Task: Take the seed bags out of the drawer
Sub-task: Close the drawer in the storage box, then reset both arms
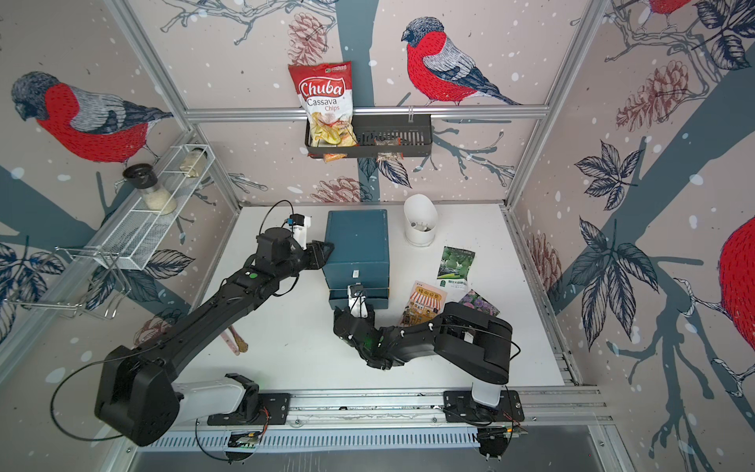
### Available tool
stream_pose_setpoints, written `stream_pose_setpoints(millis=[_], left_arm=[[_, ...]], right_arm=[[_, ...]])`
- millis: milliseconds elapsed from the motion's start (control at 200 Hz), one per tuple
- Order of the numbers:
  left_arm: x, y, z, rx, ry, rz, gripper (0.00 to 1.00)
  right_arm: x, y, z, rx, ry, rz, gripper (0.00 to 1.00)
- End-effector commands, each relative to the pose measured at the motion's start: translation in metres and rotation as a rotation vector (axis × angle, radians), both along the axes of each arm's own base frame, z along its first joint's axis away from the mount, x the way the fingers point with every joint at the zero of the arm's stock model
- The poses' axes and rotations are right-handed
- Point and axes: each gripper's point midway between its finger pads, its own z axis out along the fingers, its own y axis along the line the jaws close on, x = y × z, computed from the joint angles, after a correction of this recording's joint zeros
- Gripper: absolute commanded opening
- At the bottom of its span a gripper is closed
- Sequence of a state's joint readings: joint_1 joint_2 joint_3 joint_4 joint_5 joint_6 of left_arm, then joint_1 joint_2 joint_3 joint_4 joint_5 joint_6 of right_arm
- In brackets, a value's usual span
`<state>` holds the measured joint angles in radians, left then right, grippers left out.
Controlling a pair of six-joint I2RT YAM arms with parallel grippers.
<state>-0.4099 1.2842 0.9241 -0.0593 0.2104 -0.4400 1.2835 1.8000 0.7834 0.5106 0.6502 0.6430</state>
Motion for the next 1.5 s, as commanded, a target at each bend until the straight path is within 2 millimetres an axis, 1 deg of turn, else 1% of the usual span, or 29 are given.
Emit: stream_pose_setpoints(millis=[0,175,295,375,435,510,580,615,705,720,780,840,900,920,936,946,971,1031,1086,1121,1126,1161,1186,1241,1301,1371,1421,1456,1496], left_arm=[[-0.039,0.015,-0.063,0.149,0.255,-0.030,0.42],[-0.040,0.016,-0.064,0.156,0.257,-0.030,0.42],[-0.041,0.017,-0.066,0.167,0.262,-0.032,0.42],[-0.042,0.017,-0.066,0.166,0.262,-0.033,0.42],[-0.042,0.017,-0.064,0.166,0.258,-0.033,0.42],[-0.041,0.018,-0.062,0.169,0.255,-0.028,0.43],[-0.040,0.019,-0.057,0.166,0.250,-0.023,0.45],[-0.038,0.019,-0.051,0.161,0.239,-0.017,0.47],[-0.031,0.022,-0.026,0.149,0.185,0.014,0.57],[-0.027,0.022,-0.011,0.139,0.154,0.022,0.58],[-0.018,0.026,0.023,0.118,0.074,0.055,0.63],[-0.010,0.033,0.063,0.093,-0.026,0.108,0.68],[-0.005,0.044,0.105,0.070,-0.136,0.173,0.72],[-0.005,0.050,0.118,0.069,-0.172,0.201,0.74],[-0.004,0.055,0.128,0.067,-0.201,0.227,0.75],[-0.005,0.058,0.134,0.065,-0.217,0.242,0.76],[-0.005,0.067,0.148,0.065,-0.261,0.292,0.78],[-0.008,0.101,0.174,0.087,-0.366,0.463,0.81],[-0.016,0.134,0.188,0.118,-0.458,0.618,0.86],[-0.023,0.151,0.194,0.138,-0.522,0.694,0.90],[-0.022,0.153,0.189,0.154,-0.519,0.702,0.90],[-0.028,0.170,0.185,0.173,-0.555,0.792,0.90],[-0.030,0.184,0.171,0.193,-0.552,0.866,0.90],[-0.036,0.211,0.149,0.242,-0.569,0.992,0.91],[-0.032,0.234,0.115,0.298,-0.526,1.063,0.92],[-0.025,0.265,0.062,0.342,-0.407,1.139,0.92],[-0.026,0.283,0.024,0.360,-0.329,1.195,0.92],[-0.029,0.291,0.002,0.378,-0.296,1.215,0.92],[-0.031,0.293,-0.017,0.396,-0.291,1.204,0.93]], right_arm=[[0.015,0.000,0.013,-0.004,-0.101,-0.034,0.75],[0.025,-0.001,0.010,-0.032,-0.129,-0.049,0.75],[0.033,-0.004,0.013,-0.046,-0.145,-0.058,0.76],[0.033,-0.004,0.017,-0.064,-0.162,-0.051,0.76],[0.029,-0.006,0.022,-0.075,-0.177,-0.052,0.76],[0.019,-0.008,0.035,-0.073,-0.196,-0.055,0.77],[-0.001,-0.011,0.053,-0.059,-0.227,-0.040,0.77],[-0.014,-0.015,0.069,-0.038,-0.250,-0.035,0.78],[-0.042,-0.033,0.110,-0.008,-0.299,-0.063,0.82],[-0.044,-0.038,0.116,-0.006,-0.305,-0.075,0.82],[-0.049,-0.062,0.140,0.003,-0.308,-0.140,0.85],[-0.045,-0.093,0.161,0.030,-0.299,-0.233,0.89],[-0.039,-0.131,0.184,0.058,-0.317,-0.336,0.90],[-0.037,-0.144,0.190,0.070,-0.324,-0.374,0.94],[-0.036,-0.152,0.190,0.076,-0.318,-0.393,0.99],[-0.036,-0.158,0.189,0.082,-0.313,-0.406,1.00],[-0.034,-0.173,0.190,0.116,-0.312,-0.445,1.00],[-0.029,-0.207,0.193,0.141,-0.359,-0.532,1.00],[-0.023,-0.233,0.182,0.084,-0.408,-0.577,1.00],[-0.014,-0.247,0.175,0.054,-0.415,-0.584,1.00],[-0.012,-0.248,0.174,0.049,-0.415,-0.582,1.00],[0.000,-0.258,0.168,0.057,-0.403,-0.572,1.00],[0.009,-0.268,0.162,0.064,-0.385,-0.583,1.00],[0.028,-0.299,0.147,0.057,-0.339,-0.674,1.00],[0.042,-0.340,0.129,-0.003,-0.289,-0.805,1.00],[0.048,-0.388,0.113,-0.038,-0.250,-0.972,1.00],[0.048,-0.417,0.102,-0.047,-0.238,-1.060,1.00],[0.046,-0.434,0.093,-0.060,-0.234,-1.105,1.00],[0.044,-0.450,0.086,-0.067,-0.239,-1.153,1.00]])
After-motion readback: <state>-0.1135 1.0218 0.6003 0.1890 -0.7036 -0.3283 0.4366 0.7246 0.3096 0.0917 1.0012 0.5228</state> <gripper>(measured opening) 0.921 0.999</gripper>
